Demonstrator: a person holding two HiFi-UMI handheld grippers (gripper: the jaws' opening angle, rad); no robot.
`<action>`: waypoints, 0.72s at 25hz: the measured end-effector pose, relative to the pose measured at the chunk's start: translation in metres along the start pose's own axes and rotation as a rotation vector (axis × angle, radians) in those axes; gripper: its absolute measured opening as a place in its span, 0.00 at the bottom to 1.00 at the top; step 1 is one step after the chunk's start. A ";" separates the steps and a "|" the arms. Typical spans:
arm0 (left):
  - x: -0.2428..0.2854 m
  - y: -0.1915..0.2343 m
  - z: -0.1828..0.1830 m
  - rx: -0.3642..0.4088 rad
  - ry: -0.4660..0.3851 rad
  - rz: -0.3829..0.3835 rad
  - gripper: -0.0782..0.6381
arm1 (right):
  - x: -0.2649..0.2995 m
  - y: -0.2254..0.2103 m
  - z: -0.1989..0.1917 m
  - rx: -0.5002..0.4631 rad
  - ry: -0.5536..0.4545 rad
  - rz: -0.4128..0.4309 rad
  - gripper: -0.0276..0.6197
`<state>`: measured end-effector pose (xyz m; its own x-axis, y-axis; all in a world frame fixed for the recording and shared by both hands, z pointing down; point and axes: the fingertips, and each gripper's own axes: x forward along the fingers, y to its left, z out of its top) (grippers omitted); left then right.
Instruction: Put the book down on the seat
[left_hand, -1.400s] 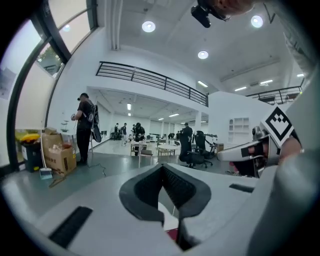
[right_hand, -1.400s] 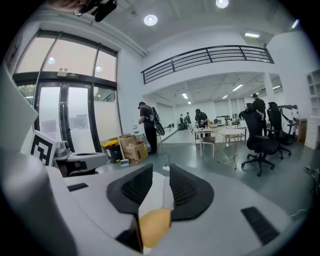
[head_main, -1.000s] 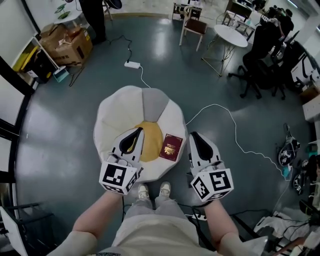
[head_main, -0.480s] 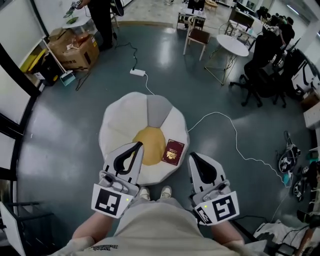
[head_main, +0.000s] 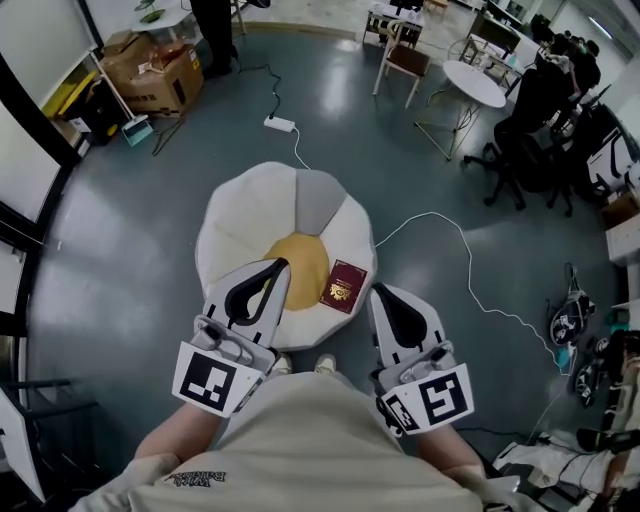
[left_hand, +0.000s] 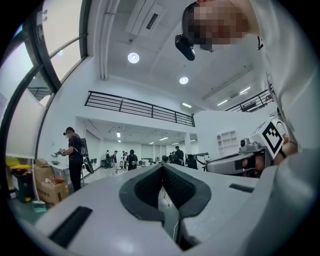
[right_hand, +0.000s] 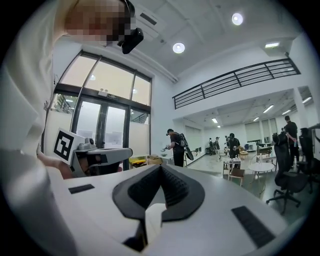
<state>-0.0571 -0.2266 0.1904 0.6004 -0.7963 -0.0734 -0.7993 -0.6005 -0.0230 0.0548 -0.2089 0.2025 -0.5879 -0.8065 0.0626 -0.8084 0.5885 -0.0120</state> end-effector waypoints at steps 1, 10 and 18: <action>0.000 0.001 0.000 0.000 0.002 -0.002 0.12 | 0.001 -0.001 0.000 0.006 -0.003 -0.004 0.05; 0.001 0.007 0.000 -0.029 0.009 -0.009 0.12 | 0.010 0.000 -0.003 -0.034 0.017 -0.014 0.04; -0.005 0.004 0.008 -0.027 -0.002 -0.014 0.12 | 0.009 0.000 -0.001 -0.020 0.006 -0.031 0.04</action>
<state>-0.0633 -0.2246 0.1826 0.6116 -0.7875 -0.0756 -0.7897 -0.6135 0.0030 0.0500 -0.2163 0.2044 -0.5620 -0.8243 0.0686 -0.8258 0.5639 0.0102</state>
